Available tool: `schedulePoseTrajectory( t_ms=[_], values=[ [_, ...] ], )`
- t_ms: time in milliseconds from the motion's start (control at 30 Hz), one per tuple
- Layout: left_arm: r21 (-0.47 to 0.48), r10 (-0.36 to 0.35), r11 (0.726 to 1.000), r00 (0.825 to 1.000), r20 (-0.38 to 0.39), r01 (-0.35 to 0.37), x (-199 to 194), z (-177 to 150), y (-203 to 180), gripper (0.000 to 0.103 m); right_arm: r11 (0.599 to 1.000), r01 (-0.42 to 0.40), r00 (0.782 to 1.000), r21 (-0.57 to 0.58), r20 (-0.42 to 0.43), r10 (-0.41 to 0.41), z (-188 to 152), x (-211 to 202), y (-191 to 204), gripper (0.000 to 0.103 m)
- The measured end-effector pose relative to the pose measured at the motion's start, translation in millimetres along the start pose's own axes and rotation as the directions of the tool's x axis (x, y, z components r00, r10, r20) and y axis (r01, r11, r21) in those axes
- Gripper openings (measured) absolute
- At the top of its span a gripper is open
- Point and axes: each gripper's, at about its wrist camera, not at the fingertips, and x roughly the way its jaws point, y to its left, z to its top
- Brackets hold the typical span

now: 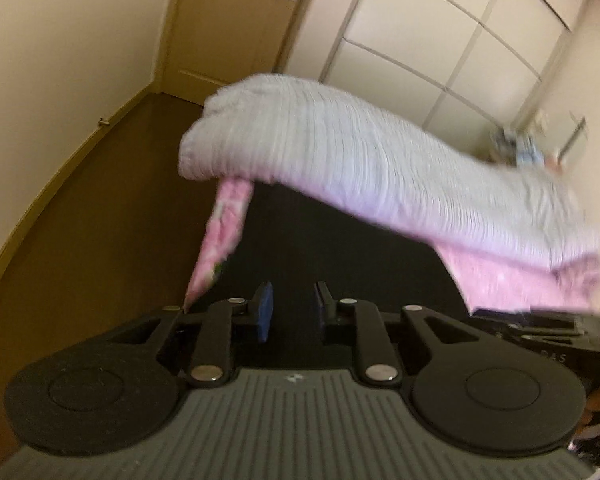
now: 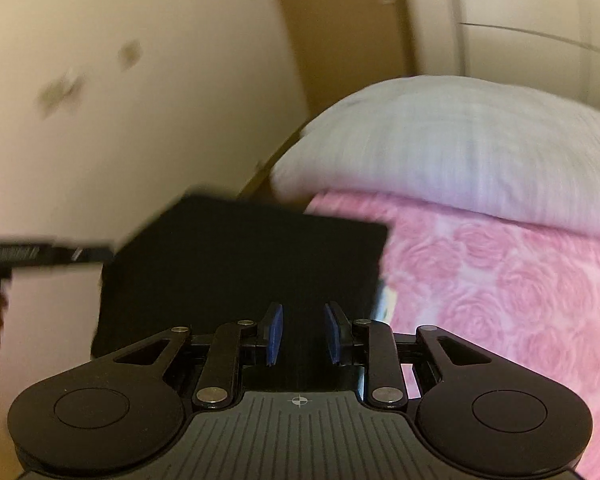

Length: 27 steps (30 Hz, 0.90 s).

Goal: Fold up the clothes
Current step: 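Lift the folded trousers with both grippers and carry them toward the clothes stack, then lower the trousers onto the folded clothes stack and open both grippers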

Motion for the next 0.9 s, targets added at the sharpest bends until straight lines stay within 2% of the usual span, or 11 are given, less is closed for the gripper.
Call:
schedulePoseTrajectory(
  t_ms=[133,200,300,367,467,533,667,767,900],
  values=[
    [-0.063,0.073,0.995,0.994,-0.085,-0.078,36.1,-21.7,9.7,0.010,0.998,0.048,0.993,-0.033,-0.106,-0.052,-24.7,34.7,15.9,0.027],
    [-0.098,0.075,0.992,0.994,-0.082,-0.083,32.9,-16.1,12.5,0.010,0.998,0.045,0.995,-0.036,-0.088,-0.048,-18.7,26.9,17.8,0.027],
    [-0.052,0.084,0.995,0.996,-0.044,-0.086,21.0,10.2,7.9,0.010,0.998,0.041,0.997,-0.038,-0.060,-0.043,-9.6,15.2,20.1,0.027],
    [-0.026,0.086,0.996,0.996,-0.016,-0.086,17.7,30.5,5.1,0.010,0.998,0.062,0.998,0.002,-0.016,-0.062,1.9,9.4,11.4,0.027],
    [-0.006,0.070,0.998,0.997,0.011,-0.070,37.3,59.2,-1.1,0.010,0.988,0.108,0.994,0.112,0.024,-0.111,25.1,22.4,-7.7,0.027],
    [0.010,0.045,0.999,0.999,0.021,-0.045,58.9,73.8,-6.5,0.010,0.980,0.109,0.992,0.168,0.038,-0.117,37.6,38.9,-17.4,0.027],
    [0.028,0.043,0.999,0.999,0.001,-0.043,105.9,78.8,-6.7,0.010,0.967,0.151,0.987,0.206,0.014,-0.157,52.6,77.6,-26.5,0.027],
    [0.007,0.049,0.999,0.999,-0.017,-0.049,135.6,65.6,9.0,0.010,0.966,0.153,0.988,0.207,-0.040,-0.148,42.6,108.2,-30.1,0.027],
    [-0.042,0.034,0.999,0.999,-0.009,-0.034,141.3,62.5,23.3,0.012,0.972,0.158,0.987,0.172,-0.015,-0.157,38.6,114.5,-29.7,0.027]
  ],
)
